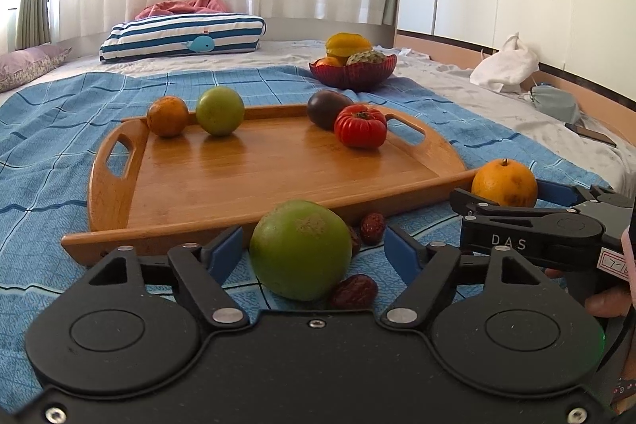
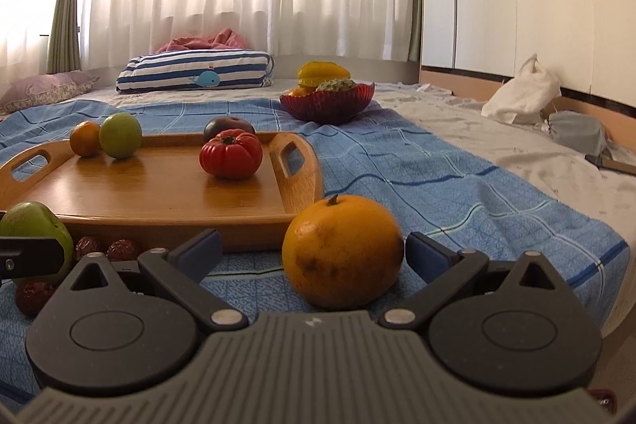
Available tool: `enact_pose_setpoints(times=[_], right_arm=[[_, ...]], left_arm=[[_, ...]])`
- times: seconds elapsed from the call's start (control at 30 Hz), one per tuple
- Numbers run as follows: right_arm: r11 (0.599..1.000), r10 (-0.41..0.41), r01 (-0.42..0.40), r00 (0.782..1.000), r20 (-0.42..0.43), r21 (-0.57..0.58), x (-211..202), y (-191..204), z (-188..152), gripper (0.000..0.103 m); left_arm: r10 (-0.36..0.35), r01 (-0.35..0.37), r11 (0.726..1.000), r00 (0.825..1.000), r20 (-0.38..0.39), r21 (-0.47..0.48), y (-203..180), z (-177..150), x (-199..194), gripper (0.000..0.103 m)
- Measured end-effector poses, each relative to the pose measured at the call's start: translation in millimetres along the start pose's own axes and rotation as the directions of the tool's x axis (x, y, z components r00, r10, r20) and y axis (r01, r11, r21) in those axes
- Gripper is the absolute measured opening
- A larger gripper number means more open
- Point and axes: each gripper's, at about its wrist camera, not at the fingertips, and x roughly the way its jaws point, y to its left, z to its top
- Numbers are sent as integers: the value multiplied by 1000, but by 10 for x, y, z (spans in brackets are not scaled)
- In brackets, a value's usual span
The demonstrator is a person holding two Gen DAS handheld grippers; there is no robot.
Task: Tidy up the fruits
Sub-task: 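Close the left gripper on the green pomelo while the right grasps the mandarin, then lift and carry the pomelo to the tray with the left while the right carries the mandarin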
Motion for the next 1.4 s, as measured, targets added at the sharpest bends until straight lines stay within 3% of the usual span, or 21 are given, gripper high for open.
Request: enact_pose_setpoints(times=[0.6,0.87,1.4], right_arm=[[1000,-8,9,999,-39,24,40,-33,-1,102],[1000,-5,5,999,-49,18,38,-18,-1,98],[1000,-19,19,998,-57,7,42,-34,8,81]], left_arm=[[29,-30,1000,999,-30,-9,40,26,91,58],[25,-26,1000,999,-36,-16,55,31,107,57],[26,-27,1000,999,-35,-13,48,32,106,56]])
